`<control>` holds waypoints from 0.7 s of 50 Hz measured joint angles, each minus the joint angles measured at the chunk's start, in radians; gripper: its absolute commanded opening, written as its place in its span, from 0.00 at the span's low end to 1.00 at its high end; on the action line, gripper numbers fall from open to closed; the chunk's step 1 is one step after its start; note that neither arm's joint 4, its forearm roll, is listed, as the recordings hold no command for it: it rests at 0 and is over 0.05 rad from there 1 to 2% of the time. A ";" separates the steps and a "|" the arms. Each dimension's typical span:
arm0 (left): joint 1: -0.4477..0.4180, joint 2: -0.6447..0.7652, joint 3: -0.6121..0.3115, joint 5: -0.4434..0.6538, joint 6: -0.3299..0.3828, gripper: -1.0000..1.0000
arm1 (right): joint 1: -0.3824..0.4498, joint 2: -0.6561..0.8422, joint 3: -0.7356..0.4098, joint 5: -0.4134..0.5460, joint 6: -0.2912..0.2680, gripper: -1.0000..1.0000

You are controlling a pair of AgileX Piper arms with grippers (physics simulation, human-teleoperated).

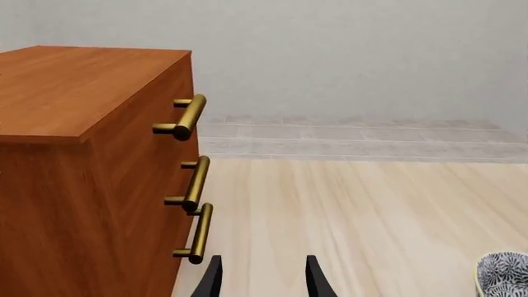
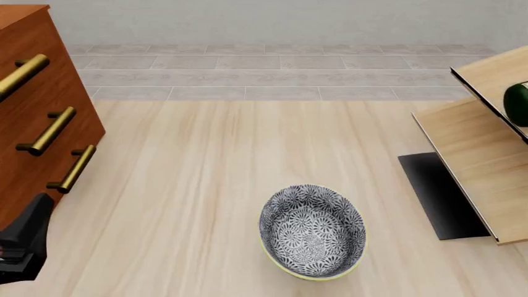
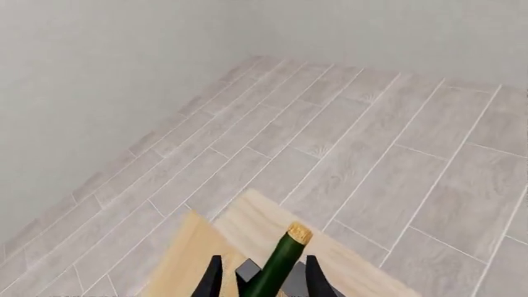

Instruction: Put the wine bottle on the wine rack.

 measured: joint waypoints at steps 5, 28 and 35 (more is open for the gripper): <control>0.001 0.000 0.000 0.001 0.000 1.00 | 0.004 -0.023 0.014 0.004 -0.012 1.00; -0.002 -0.002 0.000 0.003 -0.001 1.00 | 0.045 -0.159 0.086 0.028 -0.070 1.00; -0.002 -0.002 0.000 0.002 -0.001 1.00 | 0.065 -0.201 0.088 0.050 -0.095 1.00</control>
